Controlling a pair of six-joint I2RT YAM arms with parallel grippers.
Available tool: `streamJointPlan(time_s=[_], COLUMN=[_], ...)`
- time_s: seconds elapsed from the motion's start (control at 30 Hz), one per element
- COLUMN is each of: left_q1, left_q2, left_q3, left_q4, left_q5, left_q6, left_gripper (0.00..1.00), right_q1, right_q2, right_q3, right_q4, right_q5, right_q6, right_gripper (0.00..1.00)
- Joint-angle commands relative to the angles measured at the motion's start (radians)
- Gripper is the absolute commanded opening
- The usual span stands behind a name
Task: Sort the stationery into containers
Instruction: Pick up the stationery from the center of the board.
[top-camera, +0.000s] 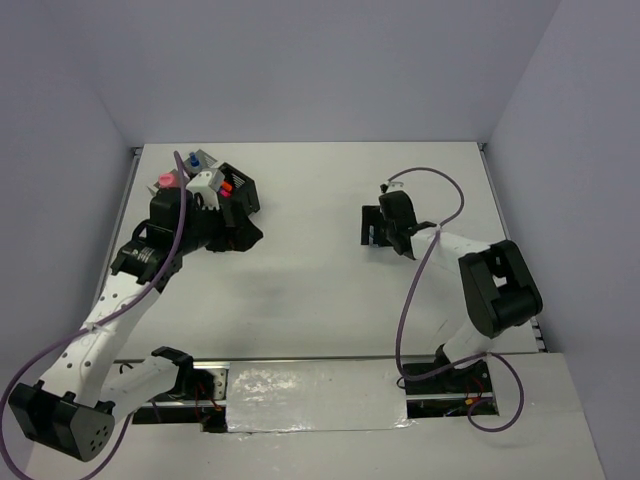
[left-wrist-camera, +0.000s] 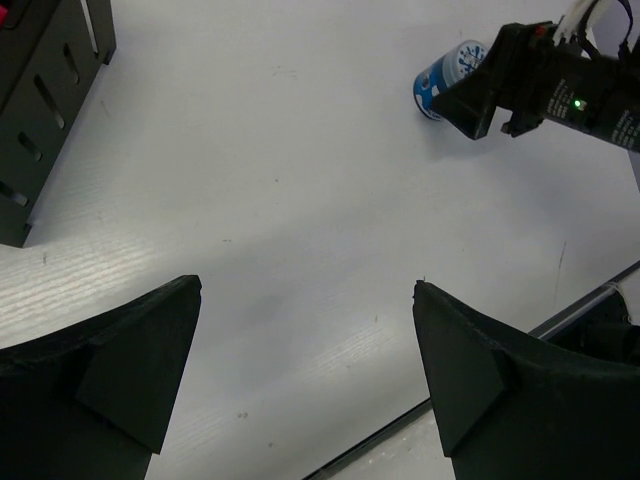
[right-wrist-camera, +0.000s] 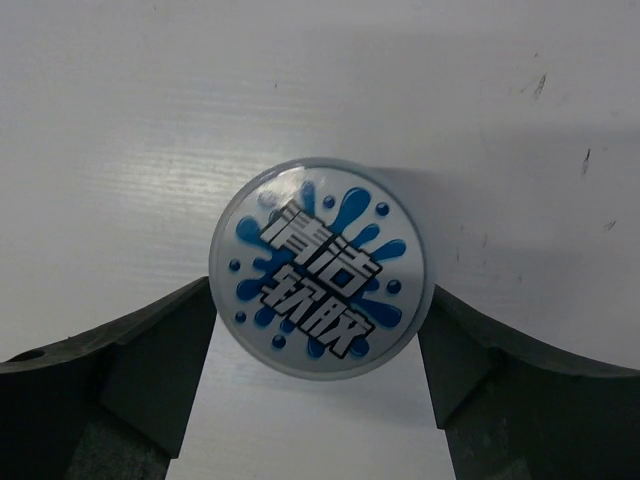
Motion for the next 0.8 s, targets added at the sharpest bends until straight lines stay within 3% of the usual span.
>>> streamJointPlan(time_s=[0.0, 0.3, 0.37, 0.4, 0.43, 0.53, 0.57, 0.67, 0.77], left_q1=[-0.001, -0.001, -0.001, -0.001, -0.001, -0.001, -0.003, -0.012, -0.064], left_q2=[-0.021, -0.013, -0.013, -0.013, -0.015, -0.013, -0.01, -0.003, -0.007], left_q3=[-0.015, -0.015, -0.015, -0.015, -0.017, -0.02, -0.023, -0.049, -0.086], left_q4=[0.074, 0.081, 0.081, 0.083, 0.084, 0.09, 0.092, 0.13, 0.199], left_q5=[0.054, 0.066, 0.069, 0.072, 0.071, 0.062, 0.062, 0.074, 0.054], left_q6=[0.001, -0.002, -0.005, -0.005, -0.003, -0.012, -0.018, -0.054, -0.08], left_gripper=[0.99, 0.99, 0.99, 0.99, 0.99, 0.99, 0.99, 0.99, 0.99], right_q1=[-0.014, -0.024, -0.026, -0.026, -0.026, -0.023, -0.021, -0.015, -0.008], right_q2=[0.041, 0.133, 0.135, 0.127, 0.12, 0.061, 0.016, -0.104, -0.24], right_q3=[0.095, 0.205, 0.21, 0.201, 0.178, 0.103, 0.078, 0.006, -0.04], right_q4=[-0.025, -0.104, -0.109, -0.102, -0.092, -0.04, 0.005, 0.053, 0.067], right_q5=[0.024, 0.054, 0.05, 0.046, 0.046, 0.024, 0.011, -0.035, -0.182], right_q6=[0.007, 0.023, 0.021, 0.023, 0.024, 0.029, 0.024, 0.03, 0.038], right_gripper=[0.85, 0.9, 0.82, 0.72, 0.52, 0.28, 0.23, 0.19, 0.13])
